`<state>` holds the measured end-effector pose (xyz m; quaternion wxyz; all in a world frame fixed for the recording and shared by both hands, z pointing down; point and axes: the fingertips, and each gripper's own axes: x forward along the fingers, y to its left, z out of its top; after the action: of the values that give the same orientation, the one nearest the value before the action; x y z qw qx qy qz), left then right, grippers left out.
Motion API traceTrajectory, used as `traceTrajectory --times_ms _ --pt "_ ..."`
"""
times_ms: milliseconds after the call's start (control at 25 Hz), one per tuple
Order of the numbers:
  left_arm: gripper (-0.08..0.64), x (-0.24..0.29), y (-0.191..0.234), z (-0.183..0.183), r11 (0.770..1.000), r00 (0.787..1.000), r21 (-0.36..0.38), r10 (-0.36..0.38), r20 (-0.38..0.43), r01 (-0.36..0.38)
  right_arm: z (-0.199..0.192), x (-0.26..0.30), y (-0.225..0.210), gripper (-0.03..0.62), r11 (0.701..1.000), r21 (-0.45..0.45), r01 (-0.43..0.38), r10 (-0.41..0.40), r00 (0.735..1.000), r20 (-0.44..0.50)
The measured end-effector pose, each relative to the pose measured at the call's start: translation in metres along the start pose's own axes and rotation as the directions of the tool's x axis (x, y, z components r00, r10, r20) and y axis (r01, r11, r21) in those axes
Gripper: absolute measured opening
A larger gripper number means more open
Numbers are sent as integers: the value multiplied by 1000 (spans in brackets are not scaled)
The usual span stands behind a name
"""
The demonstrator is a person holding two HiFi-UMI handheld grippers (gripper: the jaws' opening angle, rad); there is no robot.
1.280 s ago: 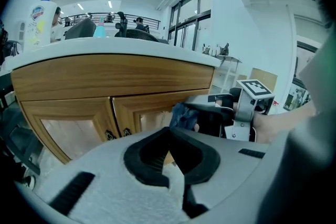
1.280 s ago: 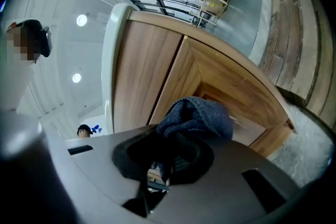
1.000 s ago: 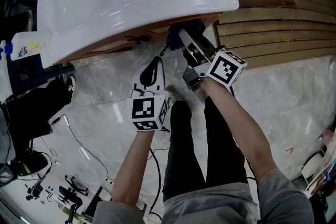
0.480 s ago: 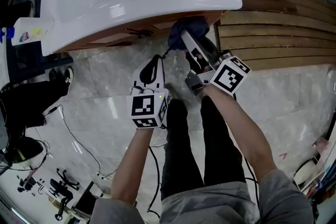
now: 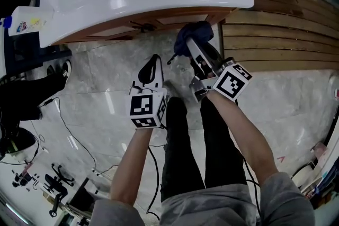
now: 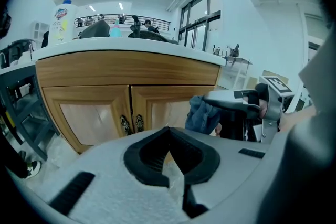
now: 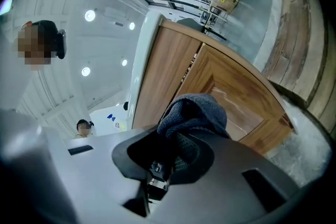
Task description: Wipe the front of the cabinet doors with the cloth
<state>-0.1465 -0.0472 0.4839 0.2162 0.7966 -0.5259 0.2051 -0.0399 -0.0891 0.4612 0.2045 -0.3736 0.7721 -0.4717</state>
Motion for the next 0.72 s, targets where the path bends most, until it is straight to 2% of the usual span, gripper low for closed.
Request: traceTrajectory --times_ms 240,720 --pt "8 1 1 -4 1000 1000 -12 4 5 -4 -31 -6 -16 40 999 27 37 -35 998 -54" --pt "8 -2 20 -28 999 1000 -42 26 -15 -26 -66 3 -40 40 994 68 86 -79 992 -94"
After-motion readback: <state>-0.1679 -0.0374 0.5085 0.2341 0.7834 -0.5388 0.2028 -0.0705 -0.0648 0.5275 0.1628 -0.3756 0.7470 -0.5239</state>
